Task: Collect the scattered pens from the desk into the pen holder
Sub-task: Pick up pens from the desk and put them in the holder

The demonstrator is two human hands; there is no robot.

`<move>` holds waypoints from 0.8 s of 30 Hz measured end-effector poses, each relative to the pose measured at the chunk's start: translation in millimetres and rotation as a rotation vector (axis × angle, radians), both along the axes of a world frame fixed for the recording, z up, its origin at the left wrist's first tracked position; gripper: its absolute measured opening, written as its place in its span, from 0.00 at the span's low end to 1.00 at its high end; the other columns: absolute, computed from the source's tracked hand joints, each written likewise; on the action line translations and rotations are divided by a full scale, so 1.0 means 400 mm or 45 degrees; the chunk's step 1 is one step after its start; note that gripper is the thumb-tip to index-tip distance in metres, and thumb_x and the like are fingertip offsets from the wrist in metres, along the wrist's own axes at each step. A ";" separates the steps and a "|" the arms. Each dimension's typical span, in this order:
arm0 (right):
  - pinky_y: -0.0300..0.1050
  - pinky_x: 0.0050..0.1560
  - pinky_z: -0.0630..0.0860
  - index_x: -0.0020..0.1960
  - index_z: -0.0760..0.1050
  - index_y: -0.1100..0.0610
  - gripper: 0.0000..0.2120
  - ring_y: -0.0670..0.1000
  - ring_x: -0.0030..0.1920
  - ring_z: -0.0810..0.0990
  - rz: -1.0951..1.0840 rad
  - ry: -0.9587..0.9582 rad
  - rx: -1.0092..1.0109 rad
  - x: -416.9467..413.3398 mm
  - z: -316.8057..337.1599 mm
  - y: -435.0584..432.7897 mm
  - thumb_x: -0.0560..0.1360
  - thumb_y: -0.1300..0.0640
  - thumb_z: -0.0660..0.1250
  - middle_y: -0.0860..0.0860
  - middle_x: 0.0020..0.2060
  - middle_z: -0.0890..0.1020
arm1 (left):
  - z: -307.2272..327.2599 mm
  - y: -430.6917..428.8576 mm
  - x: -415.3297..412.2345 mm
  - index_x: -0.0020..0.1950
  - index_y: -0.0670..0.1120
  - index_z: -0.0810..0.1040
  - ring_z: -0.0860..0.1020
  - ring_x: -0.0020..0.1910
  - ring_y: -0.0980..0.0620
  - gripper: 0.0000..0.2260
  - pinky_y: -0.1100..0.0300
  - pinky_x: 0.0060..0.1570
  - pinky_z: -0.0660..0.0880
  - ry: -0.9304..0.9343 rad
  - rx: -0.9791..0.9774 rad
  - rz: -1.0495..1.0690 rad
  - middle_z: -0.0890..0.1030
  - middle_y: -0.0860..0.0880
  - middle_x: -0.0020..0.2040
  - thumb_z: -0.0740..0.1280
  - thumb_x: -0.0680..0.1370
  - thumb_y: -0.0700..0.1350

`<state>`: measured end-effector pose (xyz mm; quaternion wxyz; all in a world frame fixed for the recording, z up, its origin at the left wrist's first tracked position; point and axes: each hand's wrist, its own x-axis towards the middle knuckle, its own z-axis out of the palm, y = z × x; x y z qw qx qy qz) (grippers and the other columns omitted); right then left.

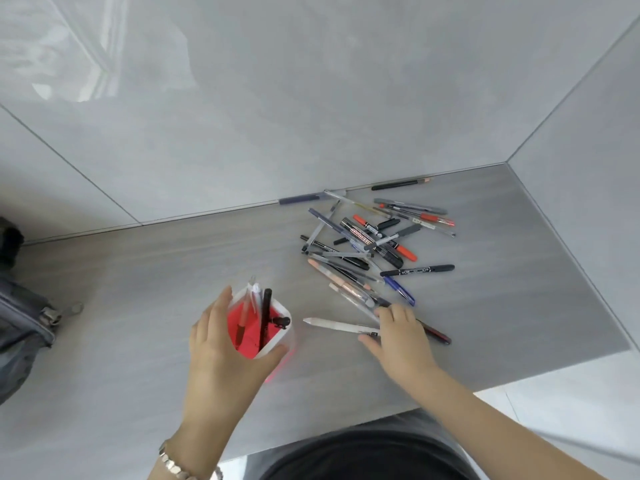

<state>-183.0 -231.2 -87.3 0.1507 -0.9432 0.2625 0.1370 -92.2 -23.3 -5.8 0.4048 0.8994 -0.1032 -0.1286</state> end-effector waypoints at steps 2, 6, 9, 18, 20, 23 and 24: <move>0.45 0.32 0.78 0.40 0.77 0.57 0.22 0.55 0.35 0.80 0.103 -0.096 -0.120 0.019 -0.025 0.009 0.54 0.46 0.80 0.53 0.34 0.79 | -0.002 0.001 -0.003 0.71 0.50 0.59 0.62 0.68 0.50 0.44 0.60 0.59 0.61 0.010 0.015 0.036 0.67 0.50 0.67 0.78 0.60 0.44; 0.37 0.20 0.72 0.34 0.74 0.59 0.26 0.52 0.26 0.79 0.206 -0.065 -0.200 0.041 -0.048 0.001 0.44 0.50 0.82 0.52 0.26 0.78 | 0.003 -0.005 -0.006 0.71 0.50 0.59 0.61 0.68 0.51 0.43 0.60 0.59 0.60 -0.004 0.030 0.066 0.66 0.51 0.67 0.78 0.61 0.44; 0.35 0.14 0.67 0.36 0.65 0.59 0.33 0.51 0.23 0.78 0.166 0.009 -0.100 0.032 -0.059 -0.024 0.40 0.58 0.81 0.53 0.23 0.77 | 0.000 -0.013 -0.006 0.71 0.49 0.59 0.61 0.68 0.50 0.43 0.61 0.59 0.60 -0.019 0.055 0.064 0.66 0.50 0.67 0.78 0.61 0.43; 0.43 0.29 0.63 0.41 0.62 0.52 0.07 0.50 0.27 0.64 0.038 -0.164 0.564 -0.025 0.168 -0.089 0.79 0.56 0.53 0.50 0.26 0.66 | -0.020 -0.051 -0.002 0.70 0.46 0.61 0.63 0.67 0.50 0.43 0.62 0.61 0.59 -0.101 0.097 -0.066 0.68 0.49 0.66 0.79 0.60 0.45; 0.47 0.32 0.65 0.42 0.67 0.47 0.08 0.49 0.28 0.66 0.072 -0.211 0.735 -0.017 0.274 -0.087 0.79 0.52 0.53 0.49 0.27 0.67 | -0.023 -0.061 -0.006 0.70 0.46 0.61 0.62 0.67 0.51 0.43 0.62 0.61 0.59 -0.127 0.085 -0.093 0.68 0.50 0.66 0.79 0.60 0.47; 0.49 0.35 0.69 0.46 0.70 0.49 0.10 0.51 0.30 0.70 0.287 -0.055 0.731 0.013 0.388 -0.067 0.79 0.49 0.52 0.49 0.28 0.70 | -0.027 -0.076 -0.013 0.70 0.46 0.61 0.62 0.66 0.52 0.43 0.61 0.63 0.60 -0.180 0.094 -0.159 0.68 0.49 0.66 0.78 0.60 0.49; 0.49 0.35 0.69 0.44 0.70 0.51 0.11 0.52 0.31 0.71 0.348 0.045 0.662 0.027 0.401 -0.054 0.79 0.50 0.52 0.50 0.29 0.71 | -0.029 -0.081 -0.015 0.70 0.46 0.61 0.63 0.66 0.52 0.43 0.60 0.63 0.60 -0.200 0.102 -0.185 0.68 0.48 0.66 0.78 0.60 0.49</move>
